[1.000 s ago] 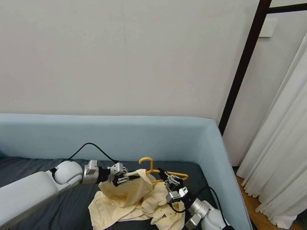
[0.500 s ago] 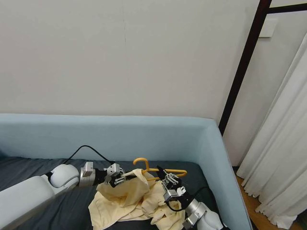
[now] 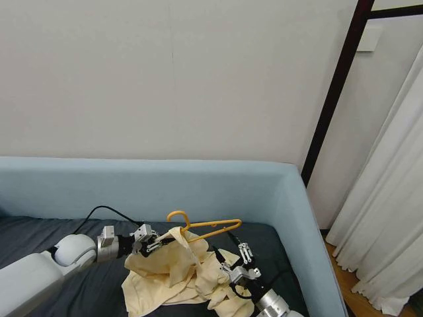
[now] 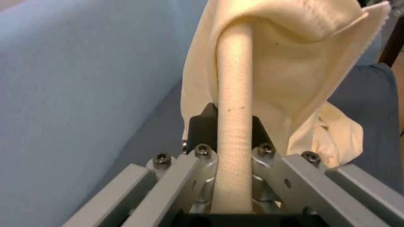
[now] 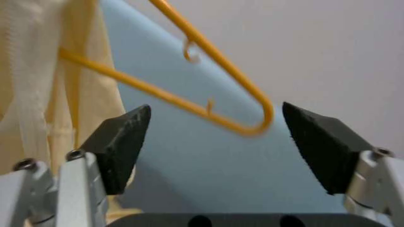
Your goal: Pick up the clothes from the sofa and hang them on the clothes hanger.
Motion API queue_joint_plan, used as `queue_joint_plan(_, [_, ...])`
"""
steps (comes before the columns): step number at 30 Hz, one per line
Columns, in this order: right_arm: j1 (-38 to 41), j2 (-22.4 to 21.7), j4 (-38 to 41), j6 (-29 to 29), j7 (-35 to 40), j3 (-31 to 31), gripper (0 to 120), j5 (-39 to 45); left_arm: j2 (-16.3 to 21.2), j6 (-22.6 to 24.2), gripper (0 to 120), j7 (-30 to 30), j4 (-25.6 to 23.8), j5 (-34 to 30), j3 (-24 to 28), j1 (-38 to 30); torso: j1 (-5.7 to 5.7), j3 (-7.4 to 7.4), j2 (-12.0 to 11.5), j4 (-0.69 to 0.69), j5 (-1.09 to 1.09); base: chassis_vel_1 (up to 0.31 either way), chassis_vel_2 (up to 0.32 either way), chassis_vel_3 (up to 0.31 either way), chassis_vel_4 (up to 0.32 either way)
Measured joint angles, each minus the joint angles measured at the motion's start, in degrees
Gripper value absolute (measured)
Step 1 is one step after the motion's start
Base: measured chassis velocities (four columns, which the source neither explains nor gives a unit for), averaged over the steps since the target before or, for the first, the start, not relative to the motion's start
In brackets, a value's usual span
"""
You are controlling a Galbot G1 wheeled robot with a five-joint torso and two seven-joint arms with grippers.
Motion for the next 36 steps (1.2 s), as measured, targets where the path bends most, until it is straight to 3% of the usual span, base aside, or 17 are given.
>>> queue_joint_plan(4, [0.92, 1.96, 5.43, -13.45, 5.74, -1.44, 99, 23.13, 2.58, -1.56, 1, 1.35, -1.27, 0.07, -8.17, 7.03, 0.0, -0.01, 0.0, 0.04, 0.02, 0.0, 0.0, 0.0, 0.0])
queue_joint_plan(5, [0.92, 1.96, 5.43, -13.45, 5.74, -1.44, 99, 23.13, 2.58, -1.56, 1, 1.35, -1.27, 0.07, -8.17, 7.03, 0.0, -0.01, 0.0, 0.04, 0.02, 0.0, 0.0, 0.0, 0.0])
queue_joint_plan(12, [3.54, 6.43, 6.43, -25.89, 15.85, 2.28, 100, 50.1, 3.7, -4.52, 1, 3.83, -2.34, 0.53, -16.9, 17.05, 0.0, 0.0, 0.0, 0.01, 0.02, 0.0, 0.0, 0.0, 0.0])
queue_joint_plan(13, [4.05, 7.41, 6.08, -28.29, 18.79, 3.87, 100, 56.2, 3.6, -5.01, 1, 4.08, -2.38, 0.91, -17.44, 18.14, 0.0, 0.0, 0.0, 0.05, 0.01, 0.0, 0.0, 0.0, 0.0])
queue_joint_plan(17, [4.68, 9.15, 4.23, -32.43, 24.06, 7.52, 100, 65.99, 2.45, -5.71, 1, 4.83, -2.87, 1.74, -17.56, 19.52, 0.0, 0.0, 0.0, 0.02, 0.01, 0.0, 0.0, 0.0, 0.0])
queue_joint_plan(36, [9.29, 16.07, -4.94, -34.86, 23.77, 8.76, 100, 71.27, 0.55, -6.41, 1, 5.98, -2.53, 3.21, -17.2, 20.61, 0.0, 0.0, 0.0, 0.03, 0.01, 0.0, 0.0, 0.0, 0.0])
